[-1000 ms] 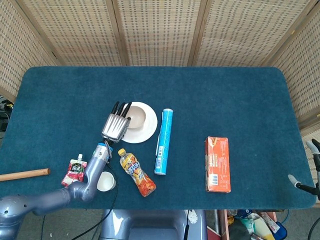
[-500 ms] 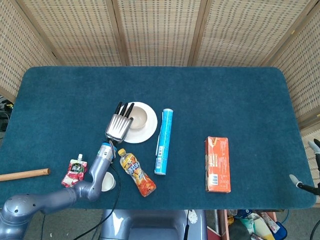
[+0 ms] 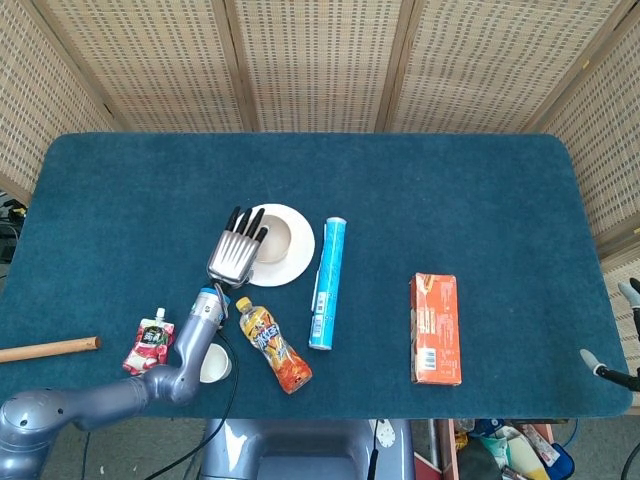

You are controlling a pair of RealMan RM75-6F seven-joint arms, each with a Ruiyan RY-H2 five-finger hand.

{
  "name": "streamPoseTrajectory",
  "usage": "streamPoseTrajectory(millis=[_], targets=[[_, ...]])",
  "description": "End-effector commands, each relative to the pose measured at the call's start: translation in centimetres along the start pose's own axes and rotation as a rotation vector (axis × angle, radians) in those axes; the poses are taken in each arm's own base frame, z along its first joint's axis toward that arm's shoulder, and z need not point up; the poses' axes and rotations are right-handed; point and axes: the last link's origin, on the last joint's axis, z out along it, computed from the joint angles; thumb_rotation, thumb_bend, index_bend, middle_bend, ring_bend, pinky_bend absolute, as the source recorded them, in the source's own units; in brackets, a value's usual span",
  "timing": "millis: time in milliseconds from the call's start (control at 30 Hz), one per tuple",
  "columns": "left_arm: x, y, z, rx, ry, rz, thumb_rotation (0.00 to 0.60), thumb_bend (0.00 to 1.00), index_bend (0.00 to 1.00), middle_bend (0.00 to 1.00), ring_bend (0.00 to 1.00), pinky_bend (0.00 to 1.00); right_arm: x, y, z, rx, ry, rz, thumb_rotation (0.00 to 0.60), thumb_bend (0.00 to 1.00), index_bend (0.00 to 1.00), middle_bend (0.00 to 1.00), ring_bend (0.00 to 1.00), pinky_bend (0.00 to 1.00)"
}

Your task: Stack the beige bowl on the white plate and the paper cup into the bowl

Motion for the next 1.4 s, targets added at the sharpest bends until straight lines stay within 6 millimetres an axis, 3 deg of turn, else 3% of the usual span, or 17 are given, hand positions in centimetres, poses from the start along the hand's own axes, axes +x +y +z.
streamPoseTrajectory(millis=[33,300,567,867,967,1100,1400], targets=[[0.5,-0.8,-0.9,-0.009,0.028,-0.029,0.6,0.19,0.11,0.0,0.0,0.0,0.0,-0.1,0.0,0.002,0.001,-0.004,0.6,0.17,0.0,0.0,0.0,0.0],[2.2,-3.2,-4.0,-0.046,0.101,-0.129,0.6,0.21,0.2,0.0,0.0,0.0,0.0,-0.3,-0.1,0.003,0.004,-0.017,0.6,0.17,0.0,0.0,0.0,0.0],[3.4,-6.1,-8.8,-0.091,0.157,-0.17,0.6,0.21,0.28,0.0,0.0,0.0,0.0,-0.5,-0.1,-0.004,0.009,-0.027,0.6,0.17,0.0,0.0,0.0,0.0],[4.2,-7.4,-14.5,-0.183,0.178,-0.192,0.6,0.21,0.39,0.0,0.0,0.0,-0.1,-0.4,-0.1,-0.017,0.007,-0.035,0.6,0.17,0.0,0.0,0.0,0.0],[4.0,-7.5,-16.3,-0.212,0.178,-0.194,0.6,0.21,0.41,0.0,0.0,0.0,-0.1,-0.4,-0.1,-0.021,0.01,-0.034,0.6,0.17,0.0,0.0,0.0,0.0],[3.0,-8.0,-20.6,-0.265,0.164,-0.209,0.6,0.23,0.42,0.0,0.0,0.0,0.1,-0.3,-0.1,-0.026,0.016,-0.028,0.6,0.17,0.0,0.0,0.0,0.0],[1.5,-9.1,-24.9,-0.309,0.119,-0.193,0.6,0.31,0.42,0.0,0.0,0.0,0.1,-0.5,-0.2,-0.018,0.016,-0.032,0.6,0.17,0.0,0.0,0.0,0.0]])
